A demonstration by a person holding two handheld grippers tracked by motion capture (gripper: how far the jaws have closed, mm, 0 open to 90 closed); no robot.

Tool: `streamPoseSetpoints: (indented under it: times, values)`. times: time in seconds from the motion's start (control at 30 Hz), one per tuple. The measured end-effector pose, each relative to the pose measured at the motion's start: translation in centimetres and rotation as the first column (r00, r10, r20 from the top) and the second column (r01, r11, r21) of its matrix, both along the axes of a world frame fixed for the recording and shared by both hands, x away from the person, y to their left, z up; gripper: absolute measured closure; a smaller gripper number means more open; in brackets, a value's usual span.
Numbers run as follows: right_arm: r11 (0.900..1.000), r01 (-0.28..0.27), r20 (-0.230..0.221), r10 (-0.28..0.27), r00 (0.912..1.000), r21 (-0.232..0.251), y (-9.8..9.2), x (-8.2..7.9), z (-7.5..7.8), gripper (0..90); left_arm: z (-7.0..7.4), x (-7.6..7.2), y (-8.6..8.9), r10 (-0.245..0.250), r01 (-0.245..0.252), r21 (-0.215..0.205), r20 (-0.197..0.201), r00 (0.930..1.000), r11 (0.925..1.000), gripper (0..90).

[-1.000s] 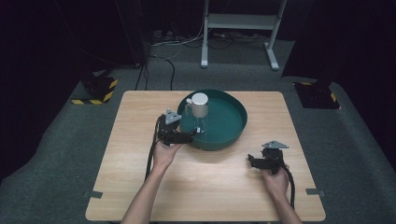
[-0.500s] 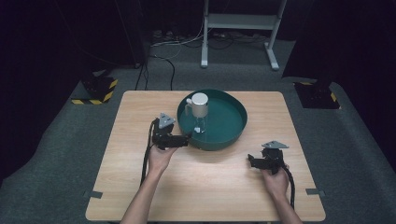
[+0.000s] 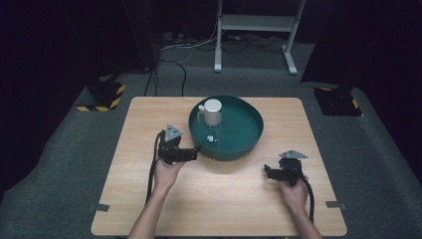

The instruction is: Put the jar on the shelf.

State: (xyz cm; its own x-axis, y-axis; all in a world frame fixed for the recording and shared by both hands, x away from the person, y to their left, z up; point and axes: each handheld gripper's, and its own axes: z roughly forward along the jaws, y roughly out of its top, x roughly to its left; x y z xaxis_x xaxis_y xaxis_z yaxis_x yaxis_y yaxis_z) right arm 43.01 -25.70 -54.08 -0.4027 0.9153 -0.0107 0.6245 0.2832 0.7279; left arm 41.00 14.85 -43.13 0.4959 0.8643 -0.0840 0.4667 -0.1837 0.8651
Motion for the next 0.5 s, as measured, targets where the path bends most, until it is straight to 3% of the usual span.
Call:
streamPoseSetpoints:
  times: [0.5]
  values:
    - [1.000, 0.000, 0.000, 0.000, 1.0000, 0.000, 0.0, 0.0, 0.0, 13.2, -0.4, -1.2, 1.1, 0.027, -0.027, 0.005, 0.001, 0.9996, 0.9996, 10.7]
